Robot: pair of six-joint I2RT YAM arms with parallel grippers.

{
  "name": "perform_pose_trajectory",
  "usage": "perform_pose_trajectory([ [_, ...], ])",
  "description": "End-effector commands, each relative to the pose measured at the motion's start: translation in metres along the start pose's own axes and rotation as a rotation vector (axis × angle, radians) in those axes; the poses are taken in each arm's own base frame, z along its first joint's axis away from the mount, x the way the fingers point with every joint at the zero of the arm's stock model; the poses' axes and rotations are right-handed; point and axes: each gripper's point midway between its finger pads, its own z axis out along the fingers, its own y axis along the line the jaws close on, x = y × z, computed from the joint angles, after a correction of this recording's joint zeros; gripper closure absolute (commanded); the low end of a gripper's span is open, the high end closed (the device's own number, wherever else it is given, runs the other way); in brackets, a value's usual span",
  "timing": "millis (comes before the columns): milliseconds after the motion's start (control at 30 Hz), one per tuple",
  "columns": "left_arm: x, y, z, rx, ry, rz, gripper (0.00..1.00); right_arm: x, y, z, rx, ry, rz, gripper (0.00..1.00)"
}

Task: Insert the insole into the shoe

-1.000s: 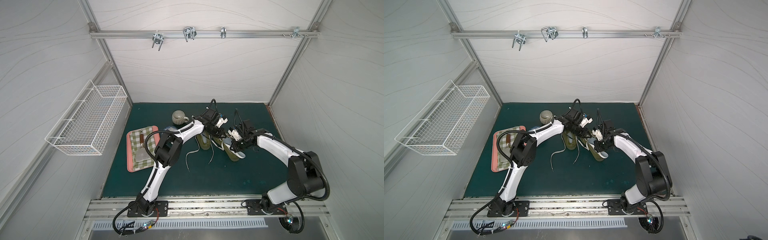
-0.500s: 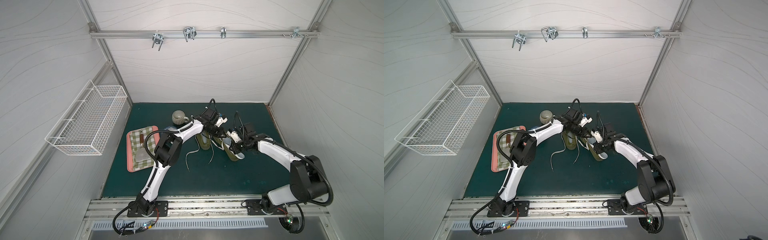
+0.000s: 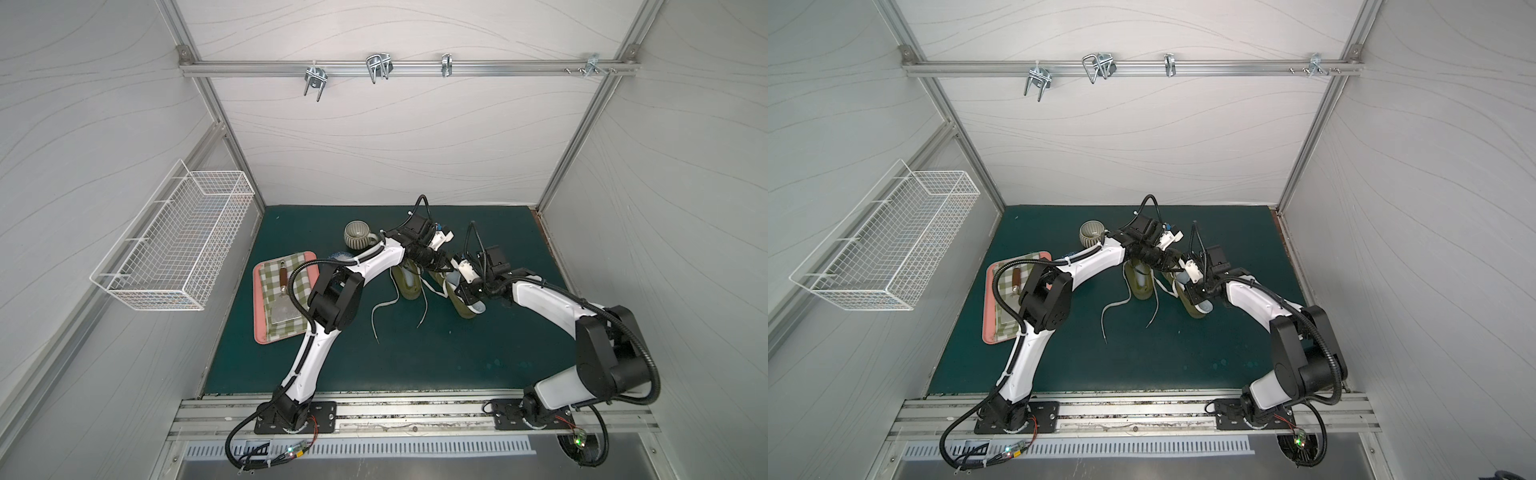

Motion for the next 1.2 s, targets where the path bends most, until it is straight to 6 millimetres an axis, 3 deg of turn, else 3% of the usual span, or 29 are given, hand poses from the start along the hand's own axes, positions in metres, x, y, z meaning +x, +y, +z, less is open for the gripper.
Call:
perform_pose_trajectory([
  [0, -0.007, -0.013, 0.007, 0.076, -0.014, 0.038, 1.00, -0.022, 0.002, 0.001, -0.007, -0.070, -0.082, 1.00],
  [167, -0.004, -0.011, 0.009, 0.090, -0.002, 0.023, 1.00, -0.030, 0.002, -0.014, -0.008, -0.109, -0.070, 1.00],
  [400, -0.002, -0.011, 0.008, 0.130, 0.003, -0.012, 1.00, -0.034, 0.005, -0.016, -0.016, -0.147, -0.106, 1.00],
  [533, -0.002, -0.009, 0.008, 0.131, -0.005, -0.018, 1.00, -0.045, 0.004, -0.014, -0.025, -0.161, -0.104, 1.00],
  [933, 0.000, -0.007, 0.011, 0.139, -0.002, -0.034, 1.00, -0.047, 0.002, 0.003, -0.007, -0.153, -0.148, 1.00],
  [1000, 0.001, -0.007, 0.011, 0.138, 0.003, -0.041, 1.00, -0.044, 0.006, 0.001, -0.032, -0.084, -0.111, 1.00],
  [1167, -0.001, -0.008, 0.011, 0.143, 0.001, -0.038, 1.00, -0.056, 0.000, -0.007, -0.015, -0.167, -0.128, 1.00],
])
